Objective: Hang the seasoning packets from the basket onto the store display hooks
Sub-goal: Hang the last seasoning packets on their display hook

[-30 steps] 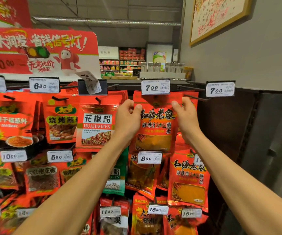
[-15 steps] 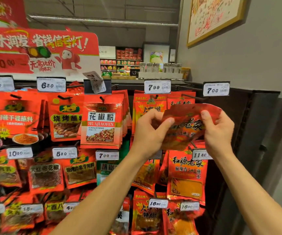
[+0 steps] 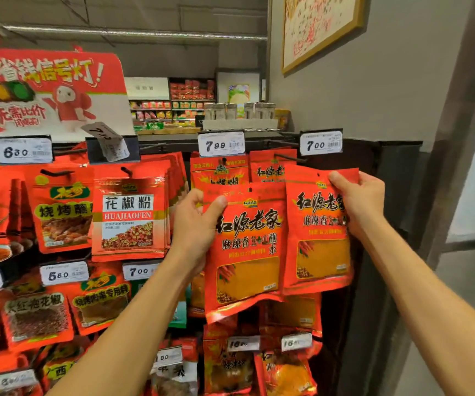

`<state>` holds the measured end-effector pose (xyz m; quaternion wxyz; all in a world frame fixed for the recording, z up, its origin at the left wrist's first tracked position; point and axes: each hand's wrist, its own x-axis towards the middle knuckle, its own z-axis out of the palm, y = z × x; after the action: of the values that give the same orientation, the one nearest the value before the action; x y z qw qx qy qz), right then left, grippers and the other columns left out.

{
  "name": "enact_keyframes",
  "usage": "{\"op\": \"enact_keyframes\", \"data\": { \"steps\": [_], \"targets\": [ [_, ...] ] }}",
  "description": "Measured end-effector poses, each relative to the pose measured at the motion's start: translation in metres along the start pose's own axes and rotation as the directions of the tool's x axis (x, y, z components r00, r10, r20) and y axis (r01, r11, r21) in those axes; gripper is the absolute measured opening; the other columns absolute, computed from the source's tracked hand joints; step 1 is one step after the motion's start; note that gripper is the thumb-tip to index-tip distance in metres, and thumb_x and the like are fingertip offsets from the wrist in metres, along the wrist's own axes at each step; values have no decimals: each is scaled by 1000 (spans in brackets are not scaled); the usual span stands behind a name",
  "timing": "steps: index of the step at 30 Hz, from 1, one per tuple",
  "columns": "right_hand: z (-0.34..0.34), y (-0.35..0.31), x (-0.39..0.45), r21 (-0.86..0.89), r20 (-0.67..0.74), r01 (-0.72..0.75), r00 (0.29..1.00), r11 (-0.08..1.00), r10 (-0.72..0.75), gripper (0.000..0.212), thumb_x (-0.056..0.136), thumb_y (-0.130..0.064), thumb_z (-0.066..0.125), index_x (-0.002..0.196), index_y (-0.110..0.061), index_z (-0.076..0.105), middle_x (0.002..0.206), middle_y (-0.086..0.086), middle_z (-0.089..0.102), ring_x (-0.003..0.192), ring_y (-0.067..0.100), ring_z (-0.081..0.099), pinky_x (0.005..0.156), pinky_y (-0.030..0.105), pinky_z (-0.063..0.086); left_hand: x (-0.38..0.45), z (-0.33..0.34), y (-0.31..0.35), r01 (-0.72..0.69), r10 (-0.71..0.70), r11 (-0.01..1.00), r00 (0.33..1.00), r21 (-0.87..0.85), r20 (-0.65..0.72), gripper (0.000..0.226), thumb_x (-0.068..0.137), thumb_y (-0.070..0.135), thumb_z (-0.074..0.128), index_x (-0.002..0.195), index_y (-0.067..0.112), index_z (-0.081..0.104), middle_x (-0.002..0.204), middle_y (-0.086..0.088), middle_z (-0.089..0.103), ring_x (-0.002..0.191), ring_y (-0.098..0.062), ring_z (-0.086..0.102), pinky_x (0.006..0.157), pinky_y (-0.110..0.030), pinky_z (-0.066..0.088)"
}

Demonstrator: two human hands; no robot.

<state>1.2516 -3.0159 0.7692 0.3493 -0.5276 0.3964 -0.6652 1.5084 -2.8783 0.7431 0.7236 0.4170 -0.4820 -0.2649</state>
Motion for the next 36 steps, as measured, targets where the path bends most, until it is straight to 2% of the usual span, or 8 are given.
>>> {"op": "enact_keyframes", "data": {
  "steps": [3, 7, 15, 16, 19, 22, 31, 36],
  "targets": [
    [13, -2, 11, -106, -70, 93, 992, 990, -101, 9, 78, -38, 77, 74, -32, 73, 73, -6, 76, 73, 16, 74, 70, 43, 62, 2, 0, -2, -22, 22, 1000, 1000, -2, -22, 10, 95, 10, 67, 93, 16, 59, 86, -7, 77, 77, -21, 74, 68, -39, 62],
    [29, -5, 19, -291, -99, 214, 963, 932, -252, 34, 82, -39, 71, 59, -16, 59, 54, -9, 61, 54, 4, 51, 56, 35, 41, 6, -1, -3, -48, 48, 999, 997, 5, -59, 11, 95, 9, 67, 93, 17, 60, 80, -1, 78, 71, -14, 75, 58, -27, 58],
    [25, -1, 12, -258, -144, 268, 939, 928, -311, 32, 88, -37, 66, 60, -23, 56, 59, -26, 63, 57, -8, 57, 55, 10, 37, 6, -9, 3, -76, 81, 995, 994, 56, -74, 17, 94, 11, 68, 86, 20, 56, 73, 1, 75, 67, -16, 73, 56, -30, 58],
    [25, -1, 11, -250, -142, 278, 937, 927, -319, 32, 88, -38, 66, 61, -25, 56, 60, -27, 63, 60, -6, 59, 59, 11, 39, 5, -8, 3, -76, 80, 996, 994, 54, -72, 16, 94, 12, 68, 87, 20, 56, 73, 0, 75, 68, -17, 73, 57, -32, 59],
    [26, -4, 14, -247, -172, 274, 932, 930, -320, 33, 90, -40, 66, 62, -24, 57, 63, -12, 65, 72, 13, 65, 80, 39, 53, 3, -4, 3, -93, 98, 993, 993, 73, -65, 14, 94, 10, 68, 88, 18, 58, 72, 3, 75, 66, -13, 73, 55, -27, 57],
    [27, -7, 19, -252, -140, 251, 946, 935, -291, 32, 93, -39, 67, 68, -19, 63, 71, -5, 69, 78, 21, 68, 82, 52, 56, 1, -1, 3, -104, 108, 992, 992, 69, -63, 13, 94, 9, 67, 88, 18, 59, 70, 6, 74, 63, -9, 72, 52, -22, 54],
    [35, -4, 28, -383, -141, 256, 934, 888, -330, 16, 94, -38, 66, 82, -28, 67, 78, -14, 67, 78, 11, 68, 72, 41, 60, 5, 3, 1, -78, 79, 996, 996, 31, -37, 12, 95, 10, 66, 91, 19, 59, 77, -1, 77, 72, -19, 75, 59, -32, 59],
    [53, 11, 51, -422, -144, 121, 969, 899, -198, 12, 90, -35, 67, 83, -27, 70, 89, -5, 71, 89, 21, 68, 79, 43, 58, 9, 9, -3, -69, 70, 997, 998, 45, -10, 12, 95, 11, 67, 91, 19, 59, 86, -4, 77, 78, -22, 75, 66, -36, 60]
  ]
}}
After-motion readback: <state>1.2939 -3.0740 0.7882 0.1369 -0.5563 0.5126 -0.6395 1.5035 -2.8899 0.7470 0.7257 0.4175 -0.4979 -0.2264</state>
